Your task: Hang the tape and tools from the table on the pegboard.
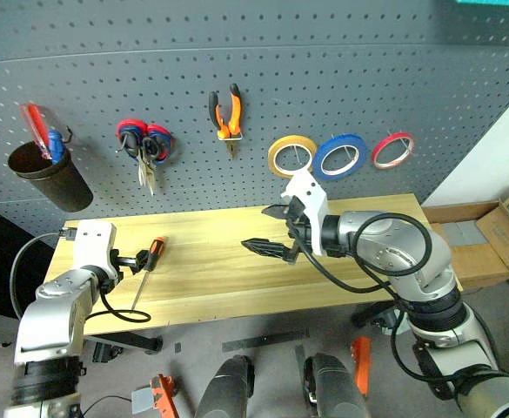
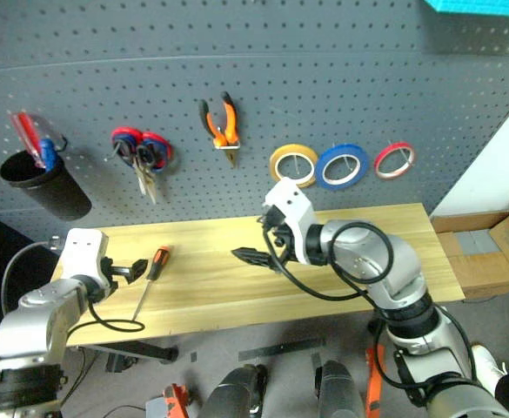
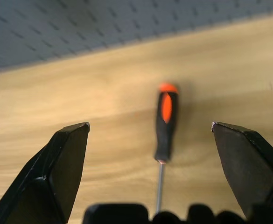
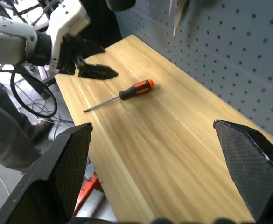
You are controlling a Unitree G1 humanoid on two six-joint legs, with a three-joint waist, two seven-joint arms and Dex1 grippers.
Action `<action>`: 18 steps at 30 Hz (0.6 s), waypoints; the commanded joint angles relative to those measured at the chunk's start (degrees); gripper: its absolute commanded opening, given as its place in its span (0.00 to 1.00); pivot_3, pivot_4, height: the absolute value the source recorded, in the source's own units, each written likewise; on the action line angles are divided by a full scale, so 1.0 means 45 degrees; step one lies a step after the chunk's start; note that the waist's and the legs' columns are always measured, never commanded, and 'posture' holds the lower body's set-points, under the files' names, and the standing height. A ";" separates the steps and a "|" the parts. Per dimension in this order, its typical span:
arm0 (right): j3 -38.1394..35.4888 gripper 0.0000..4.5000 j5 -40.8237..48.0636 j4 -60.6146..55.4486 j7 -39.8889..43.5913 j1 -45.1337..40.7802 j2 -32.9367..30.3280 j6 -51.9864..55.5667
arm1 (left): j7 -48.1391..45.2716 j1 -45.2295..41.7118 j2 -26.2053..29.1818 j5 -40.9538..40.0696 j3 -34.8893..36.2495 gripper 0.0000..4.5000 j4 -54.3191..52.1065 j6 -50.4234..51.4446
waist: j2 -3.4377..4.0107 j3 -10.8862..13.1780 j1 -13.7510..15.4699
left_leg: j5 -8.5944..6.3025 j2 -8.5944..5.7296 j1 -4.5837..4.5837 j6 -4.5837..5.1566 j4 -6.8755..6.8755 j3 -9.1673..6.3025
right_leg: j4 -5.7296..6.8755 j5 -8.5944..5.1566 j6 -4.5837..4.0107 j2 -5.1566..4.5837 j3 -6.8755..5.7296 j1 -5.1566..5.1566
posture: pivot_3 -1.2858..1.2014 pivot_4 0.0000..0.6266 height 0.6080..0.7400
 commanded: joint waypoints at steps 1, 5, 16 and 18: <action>0.0047 1.00 0.0019 -0.0234 -0.0503 -0.0362 0.0381 0.0302 | -0.0549 -0.0893 0.0607 0.0211 -0.0315 1.00 0.1409 -0.0313 | -0.0006 0.0173 -0.0017 | -0.0001 0.0000 0.0001 0.0000 -0.0002 0.0000 | 0.0000 0.0000 -0.0001 -0.0005 0.0004 -0.0001 | 0.48 0.51 1.00; 0.0312 1.00 -0.0140 -0.0272 -0.0935 -0.0445 0.0805 0.0341 | -0.0982 -0.1837 0.0789 0.0584 -0.1105 1.00 0.3006 -0.0771 | 0.0000 0.0420 -0.0089 | -0.0011 -0.0010 -0.0019 0.0014 -0.0005 0.0012 | -0.0009 0.0000 -0.0002 -0.0026 0.0007 -0.0008 | 0.48 0.56 1.00; 0.1134 1.00 -0.0625 -0.0321 -0.1190 -0.1014 0.0997 -0.0215 | -0.1080 -0.3957 0.0150 0.0834 -0.1746 0.92 0.6782 -0.1500 | -0.0057 0.0804 -0.0488 | -0.0017 -0.0013 -0.0099 0.0012 -0.0004 0.0033 | -0.0007 0.0000 -0.0002 -0.0045 -0.0008 -0.0065 | 0.46 0.58 1.00; 0.1378 1.00 -0.0813 -0.0324 -0.1073 -0.1194 0.0921 -0.0466 | -0.0944 -0.4112 0.0079 0.0871 -0.1706 0.80 0.7232 -0.1502 | -0.0066 0.0812 -0.0624 | -0.0017 -0.0012 -0.0109 0.0012 -0.0004 0.0044 | -0.0001 0.0000 -0.0002 -0.0044 -0.0012 -0.0086 | 0.46 0.58 1.00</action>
